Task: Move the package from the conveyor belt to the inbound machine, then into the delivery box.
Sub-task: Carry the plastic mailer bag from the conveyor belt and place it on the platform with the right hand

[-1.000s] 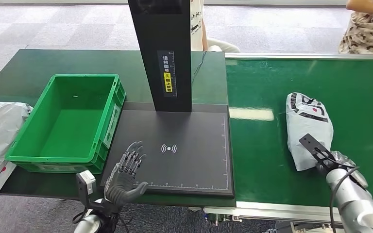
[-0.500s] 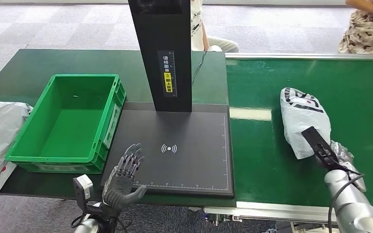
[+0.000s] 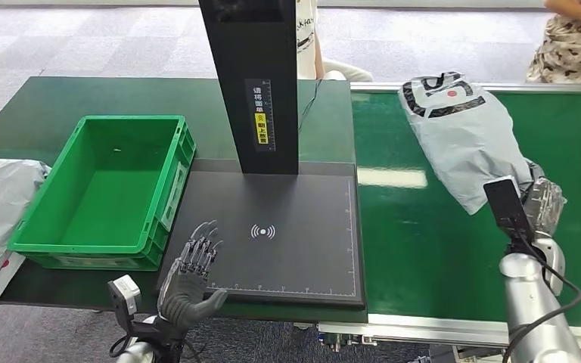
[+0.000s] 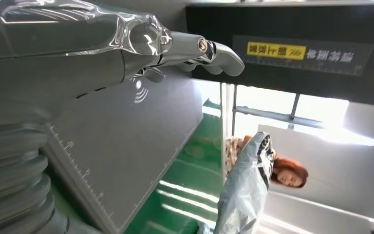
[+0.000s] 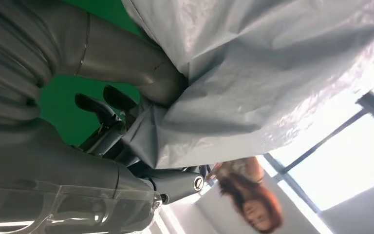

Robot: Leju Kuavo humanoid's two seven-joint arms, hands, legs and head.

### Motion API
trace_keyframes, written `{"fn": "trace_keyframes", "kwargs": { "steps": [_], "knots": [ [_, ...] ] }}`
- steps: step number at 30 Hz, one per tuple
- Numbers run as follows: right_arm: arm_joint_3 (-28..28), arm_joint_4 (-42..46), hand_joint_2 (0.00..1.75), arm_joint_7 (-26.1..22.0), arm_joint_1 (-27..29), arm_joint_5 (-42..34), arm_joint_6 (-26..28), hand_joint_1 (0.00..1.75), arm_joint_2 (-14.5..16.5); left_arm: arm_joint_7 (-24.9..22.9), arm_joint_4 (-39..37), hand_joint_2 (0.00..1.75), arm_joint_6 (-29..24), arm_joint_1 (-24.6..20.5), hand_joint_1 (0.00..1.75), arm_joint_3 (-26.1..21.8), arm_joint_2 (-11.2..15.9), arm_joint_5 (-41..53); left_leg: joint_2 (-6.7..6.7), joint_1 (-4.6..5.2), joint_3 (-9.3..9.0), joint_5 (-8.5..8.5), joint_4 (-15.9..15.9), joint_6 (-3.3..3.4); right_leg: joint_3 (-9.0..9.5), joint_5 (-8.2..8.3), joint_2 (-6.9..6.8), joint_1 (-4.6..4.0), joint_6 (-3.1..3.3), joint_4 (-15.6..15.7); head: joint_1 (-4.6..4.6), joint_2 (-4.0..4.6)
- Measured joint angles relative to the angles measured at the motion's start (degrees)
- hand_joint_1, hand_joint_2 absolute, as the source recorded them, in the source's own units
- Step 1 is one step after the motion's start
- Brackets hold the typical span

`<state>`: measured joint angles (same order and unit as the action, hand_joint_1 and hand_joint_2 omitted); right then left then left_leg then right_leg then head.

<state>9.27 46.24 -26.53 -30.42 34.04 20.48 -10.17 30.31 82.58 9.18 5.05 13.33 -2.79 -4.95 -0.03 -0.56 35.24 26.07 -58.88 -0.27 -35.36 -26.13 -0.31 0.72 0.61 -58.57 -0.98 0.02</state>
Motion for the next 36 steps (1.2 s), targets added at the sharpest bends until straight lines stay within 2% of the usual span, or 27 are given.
{"fn": "trace_keyframes", "kwargs": {
  "steps": [3,7,11,14,23,36],
  "knots": [
    [-2.91,6.33,1.75,-0.76,2.6,-1.07,-4.38,1.75,0.84,1.4,0.04,1.75,-3.5,-0.76,0.0,-0.39,-0.48,1.94,0.0,0.0,0.0,0.0,0.01,0.0,0.0,-0.01,0.0,0.0,0.0,0.0,0.01,0.0],
    [-8.66,12.97,1.75,0.54,5.32,0.49,-11.52,1.75,1.38,4.8,1.07,1.75,-13.54,-1.55,0.0,-1.1,-1.37,6.87,0.02,0.0,0.0,0.0,0.01,0.0,0.0,-0.01,0.02,-0.01,0.0,0.0,0.01,0.0],
    [-14.78,16.5,1.75,0.63,6.79,-0.66,-19.69,1.75,1.58,7.55,3.01,1.75,-22.69,-1.83,0.0,-1.39,-2.38,10.68,0.01,0.0,0.0,0.0,0.01,0.0,0.0,-0.02,0.01,-0.02,-0.03,0.0,0.0,-0.01],
    [-18.82,17.18,1.75,-1.27,7.07,-4.35,-27.34,1.75,1.54,8.39,4.72,1.75,-26.94,-1.81,0.0,-1.41,-2.79,12.08,0.05,0.01,-0.02,0.01,0.01,-0.01,0.0,-0.02,0.07,-0.01,-0.03,0.0,0.01,0.0],
    [-27.02,17.76,1.75,-7.7,6.31,-11.82,-39.32,1.75,0.67,9.62,5.88,1.75,-29.04,-0.76,0.0,-0.68,-2.22,7.52,0.05,0.0,-0.03,0.01,0.01,-0.01,0.0,-0.02,0.07,-0.01,-0.03,0.01,0.01,0.0],
    [-35.9,24.98,1.75,-9.43,6.56,-21.38,-50.62,1.75,-0.89,9.63,5.58,1.75,-29.23,-3.28,0.0,1.35,-1.29,4.65,0.05,0.01,-0.03,0.01,0.01,-0.01,-0.01,-0.02,0.07,-0.01,-0.03,0.01,0.01,-0.01]
  ]
}}
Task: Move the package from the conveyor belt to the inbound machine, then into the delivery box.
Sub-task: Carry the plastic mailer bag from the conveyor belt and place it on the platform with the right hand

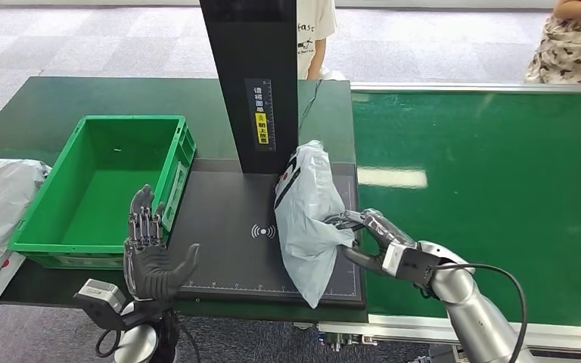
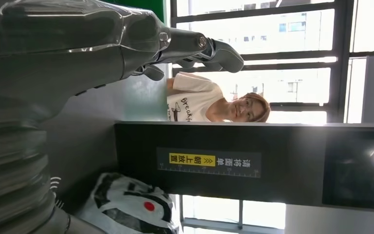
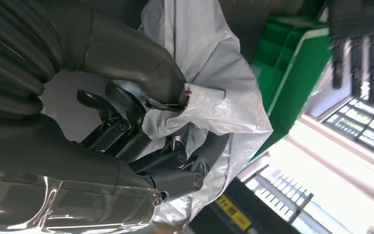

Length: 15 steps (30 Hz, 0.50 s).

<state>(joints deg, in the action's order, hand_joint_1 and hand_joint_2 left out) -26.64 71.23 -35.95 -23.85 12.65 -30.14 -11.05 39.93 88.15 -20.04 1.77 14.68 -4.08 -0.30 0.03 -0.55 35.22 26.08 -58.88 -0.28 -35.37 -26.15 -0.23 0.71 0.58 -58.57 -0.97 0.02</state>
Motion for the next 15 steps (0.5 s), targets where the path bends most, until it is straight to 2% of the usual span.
{"fn": "trace_keyframes", "kwargs": {
  "steps": [9,15],
  "knots": [
    [-3.26,2.68,1.75,-0.55,-0.06,-3.73,-2.15,1.75,-1.07,0.0,-0.49,1.75,-0.52,-0.38,0.0,1.16,0.5,-0.74,-0.01,0.0,0.01,0.01,0.0,-0.01,-0.01,-0.01,-0.01,0.0,0.0,0.01,0.0,0.01],
    [-3.95,2.94,1.75,1.6,-0.08,-2.99,0.59,1.75,-2.44,-0.26,-0.49,1.75,-0.51,-0.38,0.0,1.63,0.5,-0.7,-0.01,0.01,0.01,0.02,0.0,-0.01,0.0,-0.01,-0.01,0.0,-0.01,0.01,-0.01,0.01]
  ]
}}
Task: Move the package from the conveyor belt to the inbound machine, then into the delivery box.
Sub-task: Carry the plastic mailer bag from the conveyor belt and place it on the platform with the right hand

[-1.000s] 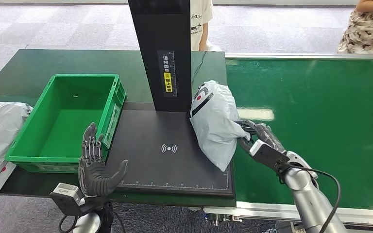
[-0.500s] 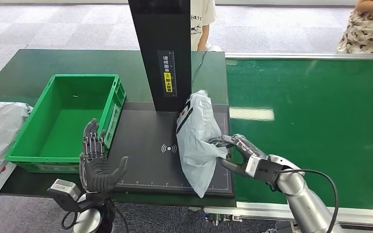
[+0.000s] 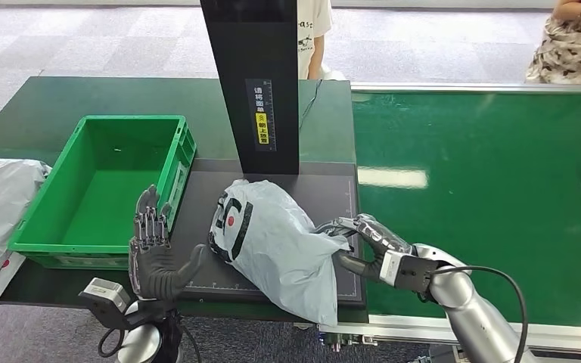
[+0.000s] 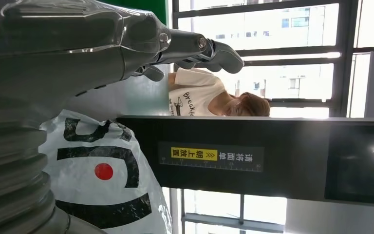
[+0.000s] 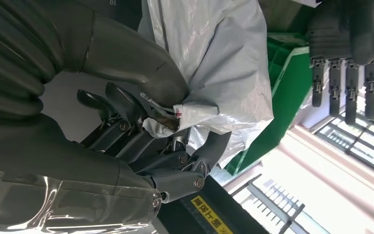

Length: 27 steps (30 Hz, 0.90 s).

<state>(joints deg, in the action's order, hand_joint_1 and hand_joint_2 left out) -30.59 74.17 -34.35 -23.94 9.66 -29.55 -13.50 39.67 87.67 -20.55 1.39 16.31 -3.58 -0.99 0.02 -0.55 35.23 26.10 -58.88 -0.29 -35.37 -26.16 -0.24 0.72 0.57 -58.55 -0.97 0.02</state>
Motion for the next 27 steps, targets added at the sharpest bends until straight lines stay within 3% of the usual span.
{"fn": "trace_keyframes", "kwargs": {
  "steps": [4,11,12,15,16,23,27],
  "knots": [
    [-0.05,-1.64,1.75,1.6,-0.15,2.47,3.65,1.75,-0.73,-0.04,0.0,1.75,0.01,0.13,0.0,0.19,-0.01,0.31,0.0,0.0,0.0,0.0,0.0,0.0,0.01,0.0,0.0,0.0,0.0,0.0,0.0,-0.01],
    [0.51,-7.65,1.75,13.33,-1.68,18.46,22.88,1.75,-1.17,-0.04,0.24,1.75,-0.53,2.26,0.0,0.21,0.27,1.23,-0.02,0.0,0.02,0.0,0.0,0.0,0.0,-0.01,-0.03,0.0,-0.01,0.0,-0.01,0.0],
    [0.63,-8.59,1.75,14.51,-1.89,20.23,24.7,1.4,-1.16,-0.04,0.35,1.75,-0.54,2.52,0.0,0.21,0.32,1.37,-0.04,0.0,0.02,0.0,0.0,0.0,0.0,-0.02,-0.04,0.0,-0.01,0.0,-0.01,0.0],
    [1.36,-11.86,1.75,15.56,-2.31,23.79,28.87,0.09,-0.62,-0.16,0.5,1.75,0.01,2.79,0.0,0.23,0.3,1.93,-0.05,-0.01,0.02,0.01,0.0,0.02,0.0,-0.03,-0.05,0.0,-0.03,0.0,0.0,0.0],
    [1.88,-13.02,1.75,15.05,-2.28,24.23,30.04,0.0,-0.24,-0.27,0.5,1.75,0.34,2.76,0.0,0.26,0.22,2.16,-0.04,-0.01,0.02,0.02,0.0,0.02,0.0,-0.03,-0.05,0.0,-0.03,0.0,-0.01,0.0],
    [5.99,-17.37,1.75,7.44,-0.8,20.35,29.46,0.0,2.42,-1.66,0.47,1.75,4.58,1.7,0.0,0.74,-0.09,2.72,-0.03,-0.01,0.01,0.02,0.0,0.03,0.0,-0.04,-0.04,0.0,-0.04,0.0,0.01,-0.01],
    [7.73,-18.68,1.75,4.66,-0.44,17.06,25.94,0.0,3.89,-5.72,-0.64,1.75,16.0,0.84,0.0,2.06,0.4,1.72,-0.01,0.0,0.01,0.03,0.0,0.03,-0.01,-0.04,-0.01,0.0,-0.05,0.0,-0.01,-0.01]
  ]
}}
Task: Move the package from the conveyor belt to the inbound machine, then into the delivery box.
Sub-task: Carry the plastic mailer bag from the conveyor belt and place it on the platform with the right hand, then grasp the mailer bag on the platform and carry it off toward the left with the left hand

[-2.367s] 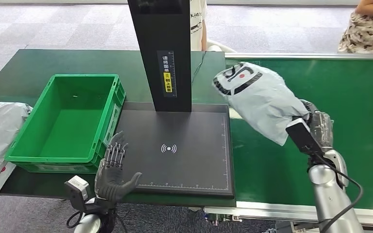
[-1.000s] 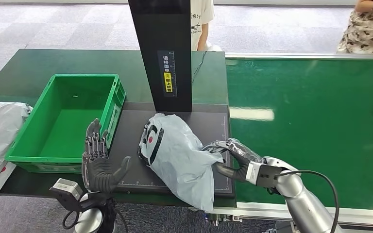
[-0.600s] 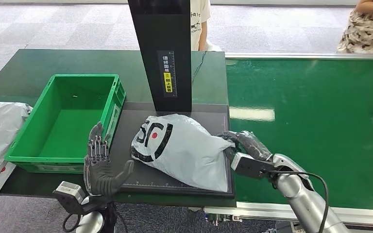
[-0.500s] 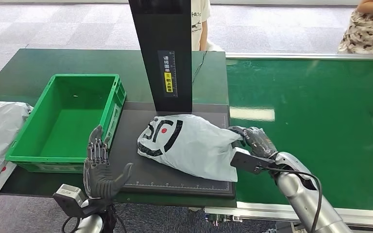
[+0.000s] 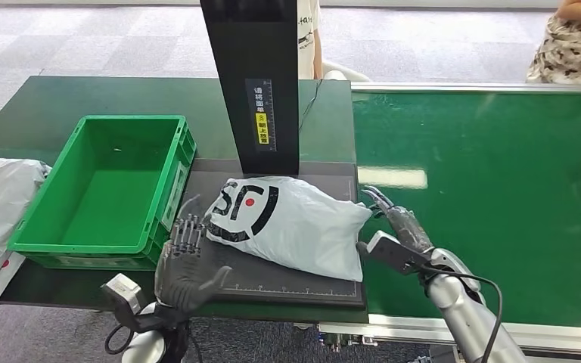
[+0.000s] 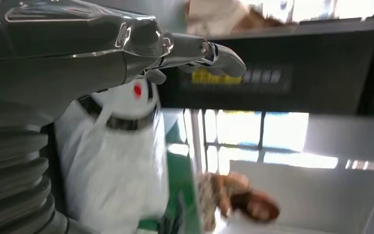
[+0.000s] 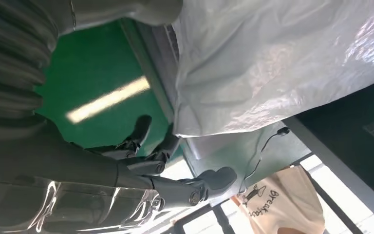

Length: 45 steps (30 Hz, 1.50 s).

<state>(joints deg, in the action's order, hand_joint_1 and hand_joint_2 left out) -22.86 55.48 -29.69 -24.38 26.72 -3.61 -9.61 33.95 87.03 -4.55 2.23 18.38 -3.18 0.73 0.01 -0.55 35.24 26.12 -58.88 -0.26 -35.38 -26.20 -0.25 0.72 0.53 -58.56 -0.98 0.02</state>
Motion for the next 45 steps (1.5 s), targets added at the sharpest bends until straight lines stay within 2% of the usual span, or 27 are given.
{"fn": "trace_keyframes", "kwargs": {
  "steps": [2,5,11,14,18,20,24,25,28,29,40,45],
  "knots": [
    [0.66,-0.52,1.75,-0.81,0.02,-1.14,-1.17,0.0,0.75,-1.33,-1.37,1.75,3.33,-0.71,0.0,0.69,0.13,1.68,0.01,0.0,0.0,0.0,0.0,0.0,-0.01,0.0,0.02,0.0,0.0,0.0,0.01,0.01],
    [1.2,-1.04,1.75,-1.56,-0.01,-2.46,-2.3,0.0,1.91,-2.77,-4.1,1.75,3.65,-3.24,0.0,1.48,0.05,7.47,-0.02,0.0,0.0,-0.01,-0.01,0.0,0.0,0.0,-0.04,0.0,0.0,0.0,0.01,0.01],
    [2.05,-1.0,1.75,-2.68,0.0,-4.89,-3.4,0.0,4.27,-6.78,-9.85,1.75,4.5,-11.23,0.0,2.09,-0.86,17.34,-0.02,0.0,-0.03,-0.05,-0.02,-0.02,0.01,0.05,-0.03,0.0,0.03,-0.02,0.0,0.0],
    [2.29,-0.06,1.75,-2.57,0.04,-6.0,-4.41,0.0,4.92,-13.18,-12.9,1.75,1.39,-15.79,0.0,3.61,-0.92,28.81,-0.03,0.0,-0.02,-0.05,-0.03,-0.02,0.01,0.06,-0.04,0.0,0.04,-0.02,0.0,0.01],
    [2.86,1.66,1.75,-1.6,0.13,-6.99,-5.47,0.0,5.45,-26.64,-18.27,1.75,-5.72,-20.99,0.0,5.89,-0.96,45.33,-0.01,0.0,-0.02,-0.05,-0.03,-0.02,0.0,0.06,0.0,0.0,0.04,-0.02,0.0,0.0],
    [3.26,2.56,1.75,-0.97,0.31,-7.26,-5.93,0.0,5.6,-31.84,-20.81,1.75,-8.11,-23.14,0.0,6.63,-1.04,51.38,-0.02,0.0,-0.02,-0.05,-0.03,-0.02,0.0,0.06,-0.01,0.0,0.04,-0.02,0.01,0.0],
    [3.72,4.35,1.75,-0.21,0.8,-7.31,-6.54,0.0,5.86,-36.97,-25.3,1.75,-7.39,-26.09,0.03,6.97,-1.24,58.54,-0.01,0.0,-0.02,-0.04,-0.03,-0.03,0.0,0.05,0.02,0.0,0.04,-0.02,0.01,0.01],
    [3.82,4.76,1.75,-0.16,0.97,-7.32,-6.57,0.0,5.88,-37.47,-26.19,1.75,-6.73,-26.53,0.28,6.96,-1.27,59.39,-0.01,0.0,-0.02,-0.04,-0.03,-0.03,0.0,0.05,0.02,0.0,0.04,-0.02,0.01,0.01],
    [4.26,6.18,1.75,0.01,1.78,-7.37,-6.57,0.0,5.91,-38.13,-28.48,1.75,-4.78,-27.57,1.56,6.93,-1.3,60.88,-0.01,0.0,-0.02,-0.03,-0.03,-0.03,0.0,0.05,0.01,0.0,0.04,-0.01,0.01,0.01],
    [4.48,6.79,1.75,0.1,2.23,-7.38,-6.57,0.0,5.92,-38.02,-29.1,1.75,-4.28,-27.84,1.75,6.9,-1.3,61.14,-0.01,0.0,-0.02,-0.03,-0.03,-0.03,0.0,0.04,0.01,0.0,0.04,-0.01,0.01,0.01],
    [8.05,13.3,1.75,0.3,8.03,-7.38,-6.33,0.0,5.9,-31.77,-31.37,1.75,1.5,-28.68,1.75,6.72,-1.27,58.95,-0.04,0.01,-0.03,-0.03,-0.02,-0.03,0.05,0.04,-0.04,0.0,0.03,-0.01,0.01,0.01],
    [9.74,15.56,1.75,0.72,9.65,-7.62,-5.43,0.0,5.9,-29.29,-31.41,1.75,1.78,-28.71,1.75,6.72,-1.27,57.5,-0.05,0.02,-0.04,-0.03,-0.02,-0.03,0.07,0.04,-0.05,0.01,0.03,-0.01,0.0,0.01]
  ]
}}
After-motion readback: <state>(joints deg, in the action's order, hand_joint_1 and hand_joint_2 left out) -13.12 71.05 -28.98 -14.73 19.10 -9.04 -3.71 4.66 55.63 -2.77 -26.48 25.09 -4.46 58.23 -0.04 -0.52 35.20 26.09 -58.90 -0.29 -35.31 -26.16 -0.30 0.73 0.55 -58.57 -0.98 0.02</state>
